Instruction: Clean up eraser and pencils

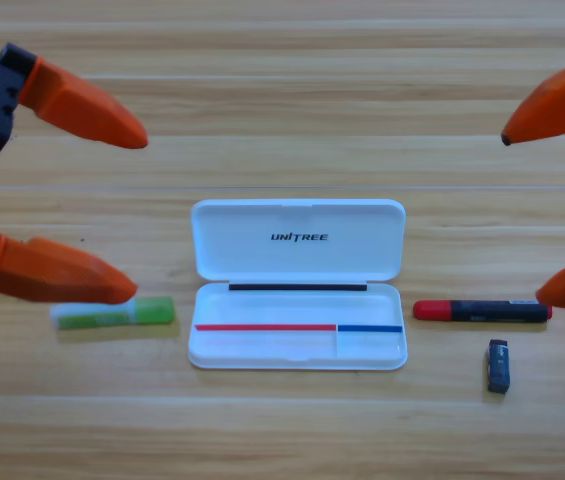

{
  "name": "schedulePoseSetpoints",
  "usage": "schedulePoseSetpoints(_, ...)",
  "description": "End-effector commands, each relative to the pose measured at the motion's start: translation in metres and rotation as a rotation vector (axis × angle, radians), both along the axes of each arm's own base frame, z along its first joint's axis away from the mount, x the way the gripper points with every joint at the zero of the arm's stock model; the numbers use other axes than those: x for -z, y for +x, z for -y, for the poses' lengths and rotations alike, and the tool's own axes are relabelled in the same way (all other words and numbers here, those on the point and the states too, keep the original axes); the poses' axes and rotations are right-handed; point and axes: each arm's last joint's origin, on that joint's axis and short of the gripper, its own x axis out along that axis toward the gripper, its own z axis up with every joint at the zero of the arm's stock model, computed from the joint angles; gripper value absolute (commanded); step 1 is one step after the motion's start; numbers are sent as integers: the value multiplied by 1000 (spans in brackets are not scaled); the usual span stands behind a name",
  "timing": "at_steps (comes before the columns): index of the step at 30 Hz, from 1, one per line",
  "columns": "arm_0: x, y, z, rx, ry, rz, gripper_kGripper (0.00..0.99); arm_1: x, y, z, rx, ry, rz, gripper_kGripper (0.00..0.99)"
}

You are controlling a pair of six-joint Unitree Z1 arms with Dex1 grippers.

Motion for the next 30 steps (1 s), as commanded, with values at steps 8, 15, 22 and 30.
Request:
schedulePoseSetpoints(8, 9, 2, 7, 22, 58, -22, 986, 11, -4, -6, -25, -17, -36, 988)
schedulePoseSetpoints(15, 8, 3, 7, 8, 65, -11, 986, 9, -9, 1, 2, 3, -42, 988)
schedulePoseSetpoints(22, -11, 15, 13, -45, 126, 37, 985, 15, 9, 5, 275, -35, -98, 986)
schedulePoseSetpoints(30, -27, 29, 14, -99, 256, 149, 985, 58, 41, 8, 765, -219, -102, 982)
